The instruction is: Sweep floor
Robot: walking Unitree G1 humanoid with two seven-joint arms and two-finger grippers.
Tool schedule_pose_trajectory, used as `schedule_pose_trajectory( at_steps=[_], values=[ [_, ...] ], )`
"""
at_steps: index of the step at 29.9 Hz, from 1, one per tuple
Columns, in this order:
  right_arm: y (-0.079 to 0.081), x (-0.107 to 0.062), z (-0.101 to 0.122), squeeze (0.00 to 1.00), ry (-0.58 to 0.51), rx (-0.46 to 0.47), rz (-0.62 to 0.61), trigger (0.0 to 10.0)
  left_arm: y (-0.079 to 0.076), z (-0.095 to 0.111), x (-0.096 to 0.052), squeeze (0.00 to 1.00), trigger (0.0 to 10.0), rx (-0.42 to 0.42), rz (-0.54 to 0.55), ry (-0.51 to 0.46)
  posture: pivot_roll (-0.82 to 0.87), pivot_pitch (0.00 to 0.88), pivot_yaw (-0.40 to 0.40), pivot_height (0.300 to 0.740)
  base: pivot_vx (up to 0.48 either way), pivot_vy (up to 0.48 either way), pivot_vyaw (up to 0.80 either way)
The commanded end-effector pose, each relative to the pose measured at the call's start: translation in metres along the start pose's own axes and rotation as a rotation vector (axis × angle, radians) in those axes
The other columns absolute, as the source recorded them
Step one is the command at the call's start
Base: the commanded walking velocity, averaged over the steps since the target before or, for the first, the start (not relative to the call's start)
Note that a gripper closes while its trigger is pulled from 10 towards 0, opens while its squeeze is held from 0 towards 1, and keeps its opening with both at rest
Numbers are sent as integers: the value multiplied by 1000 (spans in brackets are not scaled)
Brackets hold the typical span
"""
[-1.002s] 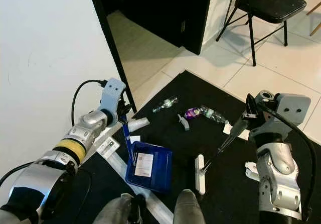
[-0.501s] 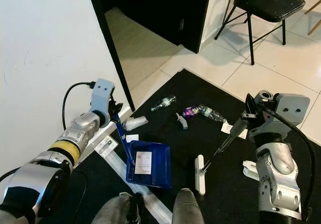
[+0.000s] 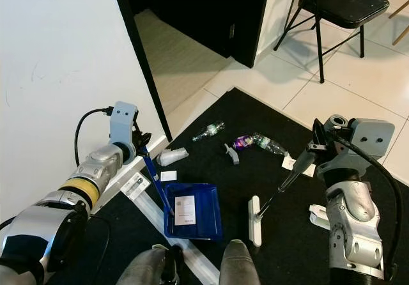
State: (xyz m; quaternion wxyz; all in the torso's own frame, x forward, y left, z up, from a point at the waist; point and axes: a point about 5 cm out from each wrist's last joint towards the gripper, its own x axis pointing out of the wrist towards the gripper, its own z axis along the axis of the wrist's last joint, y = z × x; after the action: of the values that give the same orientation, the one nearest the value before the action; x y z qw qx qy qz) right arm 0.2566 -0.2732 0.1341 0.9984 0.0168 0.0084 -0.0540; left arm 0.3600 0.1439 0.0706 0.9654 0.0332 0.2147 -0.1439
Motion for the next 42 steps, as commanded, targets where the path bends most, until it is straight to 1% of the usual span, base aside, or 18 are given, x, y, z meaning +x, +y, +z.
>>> schedule_pose_trajectory(
  at_steps=[1,9,10,11,12,14,15,18,23,28,31,32,33,34,37,39,42],
  values=[
    [3,-1,5,0,-19,-7,18,10000,7,-3,-2,0,10000,22,16,18,-236,160,92,740,0,0,0],
    [3,1,5,0,-21,-8,18,10000,6,-5,-2,0,10000,16,15,25,-235,152,92,740,0,0,0],
    [3,1,5,0,-21,-8,19,10000,6,-4,-2,0,10000,11,19,18,-235,152,92,740,0,0,0],
    [3,1,5,0,-22,-8,20,10000,7,-2,-2,0,10000,-12,22,-5,-235,152,92,740,0,0,0],
    [3,1,5,0,-22,-8,20,10000,7,-2,-2,0,10000,-12,22,-5,-235,152,92,740,0,0,0],
    [3,1,5,0,-22,-7,20,10000,8,3,-2,0,10000,-57,16,-50,-239,152,93,740,0,0,0],
    [3,1,5,0,-22,-7,20,10000,8,3,-2,0,10000,-57,16,-50,-239,152,93,740,0,0,0],
    [3,1,5,0,-19,-9,20,10000,4,8,-2,0,10000,-94,-22,-103,-240,154,90,740,0,0,0],
    [3,1,5,0,-19,-9,21,10000,3,9,-2,0,10000,-100,-34,-119,-243,155,90,740,0,0,0],
    [1,-1,5,0,-15,-12,18,10000,5,2,-5,0,10000,-98,-62,-134,-246,161,87,740,0,0,0],
    [1,-1,5,0,-14,-13,18,10000,5,4,-6,0,10000,-99,-80,-150,-248,162,87,740,0,0,0],
    [1,-2,5,0,-15,-13,18,10000,5,4,-6,0,10000,-98,-87,-155,-248,162,87,740,0,0,0],
    [0,-2,5,0,-14,-13,18,10000,5,3,-7,0,10000,-66,-95,-157,-244,163,82,740,0,0,0],
    [0,-2,5,0,-14,-13,18,10000,5,3,-7,0,10000,-66,-95,-157,-244,163,82,740,0,0,0],
    [1,-1,5,0,-12,-14,22,10000,3,-3,-8,0,10000,-3,-94,-143,-243,164,78,740,0,0,0],
    [1,-1,5,0,-12,-14,22,10000,3,-3,-8,0,10000,-3,-94,-143,-243,164,78,740,0,0,0],
    [2,0,6,0,-13,-14,28,10000,-1,-6,-7,0,10000,26,-90,-140,-245,168,74,740,0,0,0]
  ],
)
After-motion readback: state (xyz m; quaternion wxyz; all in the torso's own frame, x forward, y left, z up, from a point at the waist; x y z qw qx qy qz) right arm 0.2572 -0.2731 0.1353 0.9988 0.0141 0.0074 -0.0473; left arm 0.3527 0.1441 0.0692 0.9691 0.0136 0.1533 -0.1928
